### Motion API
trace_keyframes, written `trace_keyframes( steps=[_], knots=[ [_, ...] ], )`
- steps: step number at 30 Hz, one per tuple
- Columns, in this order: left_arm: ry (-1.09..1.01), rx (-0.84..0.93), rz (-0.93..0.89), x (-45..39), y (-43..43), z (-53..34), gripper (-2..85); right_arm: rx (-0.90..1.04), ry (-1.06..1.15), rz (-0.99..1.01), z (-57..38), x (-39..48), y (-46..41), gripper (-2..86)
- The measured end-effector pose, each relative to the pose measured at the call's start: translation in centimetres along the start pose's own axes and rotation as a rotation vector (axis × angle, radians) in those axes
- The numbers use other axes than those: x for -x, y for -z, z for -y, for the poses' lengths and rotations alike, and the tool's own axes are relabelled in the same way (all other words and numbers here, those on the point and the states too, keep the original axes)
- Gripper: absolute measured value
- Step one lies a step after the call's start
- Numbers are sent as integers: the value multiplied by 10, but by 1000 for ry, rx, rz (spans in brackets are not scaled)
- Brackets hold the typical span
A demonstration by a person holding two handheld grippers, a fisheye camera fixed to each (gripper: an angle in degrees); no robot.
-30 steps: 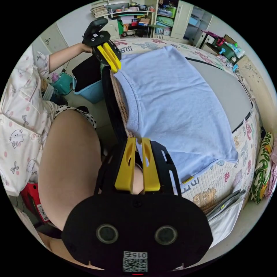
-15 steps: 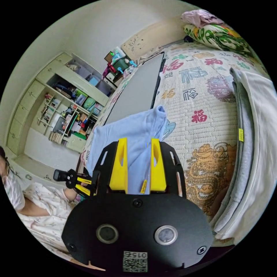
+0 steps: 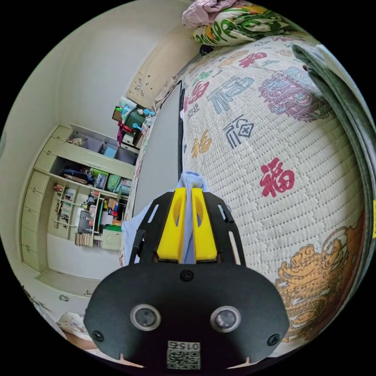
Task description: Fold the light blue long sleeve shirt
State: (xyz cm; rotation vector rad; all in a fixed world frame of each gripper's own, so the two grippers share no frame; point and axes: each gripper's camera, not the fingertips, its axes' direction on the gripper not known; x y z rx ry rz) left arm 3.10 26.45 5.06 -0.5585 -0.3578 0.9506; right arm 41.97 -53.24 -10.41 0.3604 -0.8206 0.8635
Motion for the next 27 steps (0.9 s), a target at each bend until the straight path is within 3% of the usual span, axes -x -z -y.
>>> trace_keyframes(
  steps=[7, 10, 15, 21, 27],
  knots=[
    [29, -14, 11, -5, -46, -12, 57, -1, 153, -145, -17, 73, -10, 51],
    [28, -22, -20, 0, -43, -12, 76, -25, 251, -119, -60, 91, 24, 63],
    [164, -175, -108, 73, -6, -9, 74, 136, 385, -104, -164, 98, 65, 93],
    [251, -200, -15, 199, -16, 86, 86, 360, 434, -254, -285, 86, 47, 116],
    [211, -19, 125, 262, -109, 230, 112, 385, 441, -307, -329, 59, 8, 114]
  ],
)
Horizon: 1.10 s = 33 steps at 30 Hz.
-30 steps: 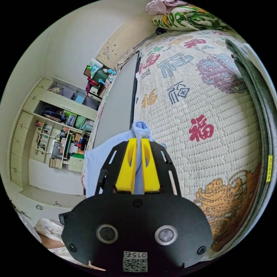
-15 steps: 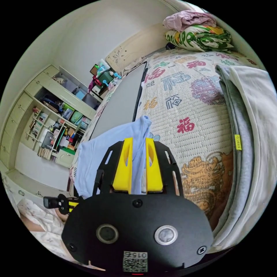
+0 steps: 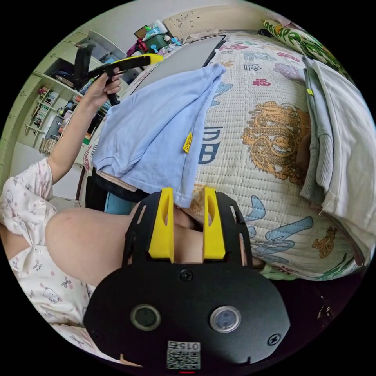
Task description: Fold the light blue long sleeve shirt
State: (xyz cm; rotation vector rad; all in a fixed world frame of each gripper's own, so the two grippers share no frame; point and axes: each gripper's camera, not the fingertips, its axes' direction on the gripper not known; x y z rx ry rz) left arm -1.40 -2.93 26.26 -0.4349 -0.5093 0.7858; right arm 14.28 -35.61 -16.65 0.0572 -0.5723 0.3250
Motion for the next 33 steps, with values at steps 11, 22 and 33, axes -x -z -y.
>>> trace_keyframes(
  steps=[11, 22, 33],
  knots=[
    [-37, 319, -133, 6, -142, 112, 84, -12, 61, 9, -77, -34, -87, 61],
    [106, -114, -178, 56, 12, 196, 50, -429, -111, -152, -202, -147, -65, 5],
    [182, -440, -372, 166, 207, 143, 53, -474, 342, -19, -304, -135, -56, 3]
  ],
)
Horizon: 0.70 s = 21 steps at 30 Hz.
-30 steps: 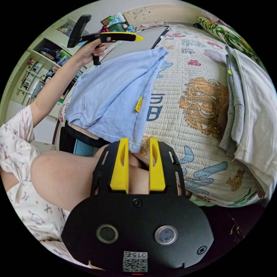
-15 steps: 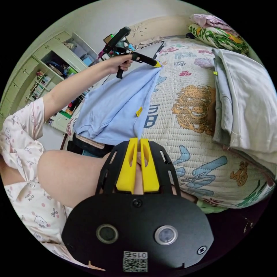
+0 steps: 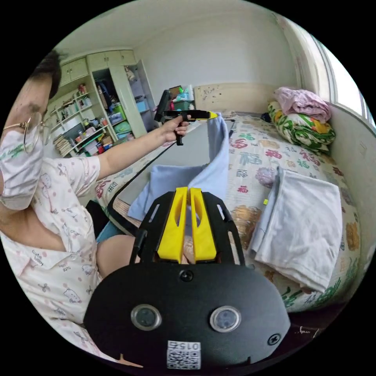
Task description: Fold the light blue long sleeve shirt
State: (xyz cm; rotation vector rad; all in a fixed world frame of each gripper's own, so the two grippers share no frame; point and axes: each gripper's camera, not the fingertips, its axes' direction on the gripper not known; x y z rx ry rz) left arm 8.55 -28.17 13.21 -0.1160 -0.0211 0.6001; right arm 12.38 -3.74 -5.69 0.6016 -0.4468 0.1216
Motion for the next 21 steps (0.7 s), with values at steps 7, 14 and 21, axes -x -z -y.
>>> trace_keyframes(
  steps=[7, 14, 21],
  knots=[
    [141, 65, 177, 91, 164, -128, 41, 503, 455, 308, -61, 93, -196, 2],
    [450, -94, 155, 136, 243, -202, 51, 792, 673, 168, -211, 111, -289, 3],
    [472, 222, 158, 128, 160, -130, 152, 821, 623, 145, -299, 62, -290, 3]
  ],
)
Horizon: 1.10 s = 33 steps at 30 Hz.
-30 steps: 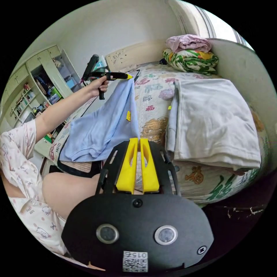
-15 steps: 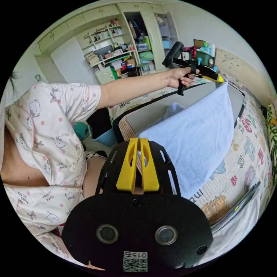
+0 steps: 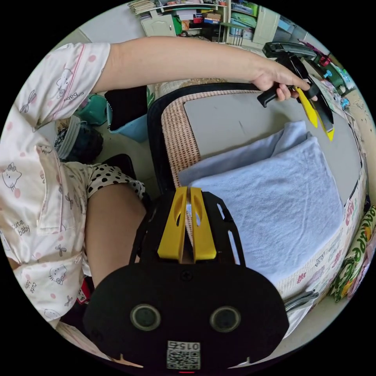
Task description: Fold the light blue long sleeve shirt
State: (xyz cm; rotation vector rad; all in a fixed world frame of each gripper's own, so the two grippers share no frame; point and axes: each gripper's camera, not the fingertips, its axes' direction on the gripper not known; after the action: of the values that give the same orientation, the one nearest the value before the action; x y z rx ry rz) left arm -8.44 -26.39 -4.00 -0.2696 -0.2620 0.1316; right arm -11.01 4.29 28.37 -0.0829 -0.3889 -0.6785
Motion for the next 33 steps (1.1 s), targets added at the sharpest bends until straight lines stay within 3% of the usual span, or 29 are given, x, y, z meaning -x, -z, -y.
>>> trace_keyframes(
  steps=[4, 8, 13, 17, 21, 25, 29, 33],
  knots=[
    [-34, 72, 88, -32, -18, 22, 129, -34, -55, 51, -49, -11, -23, 4],
    [-101, 63, 100, -59, 3, 26, 44, -78, -70, 90, -94, -20, -38, 3],
    [-91, -33, 5, -69, 41, 18, 1, -136, -77, 128, -142, -32, -48, 3],
    [-141, -4, -51, -92, 50, 14, 0, -165, -86, 160, -178, -44, -56, 2],
    [-59, -86, -115, -90, 82, 5, 0, -227, 4, 149, -208, -37, -52, 3],
    [-73, -66, 32, -95, 87, -10, 0, -264, 67, 205, -215, -38, -58, 2],
    [-68, 38, 229, -93, 33, -23, 0, -67, 97, 140, -177, -47, -109, 3],
    [-101, 27, 343, -112, 4, -36, -1, 54, 132, 18, -157, -39, -151, 4]
  ],
)
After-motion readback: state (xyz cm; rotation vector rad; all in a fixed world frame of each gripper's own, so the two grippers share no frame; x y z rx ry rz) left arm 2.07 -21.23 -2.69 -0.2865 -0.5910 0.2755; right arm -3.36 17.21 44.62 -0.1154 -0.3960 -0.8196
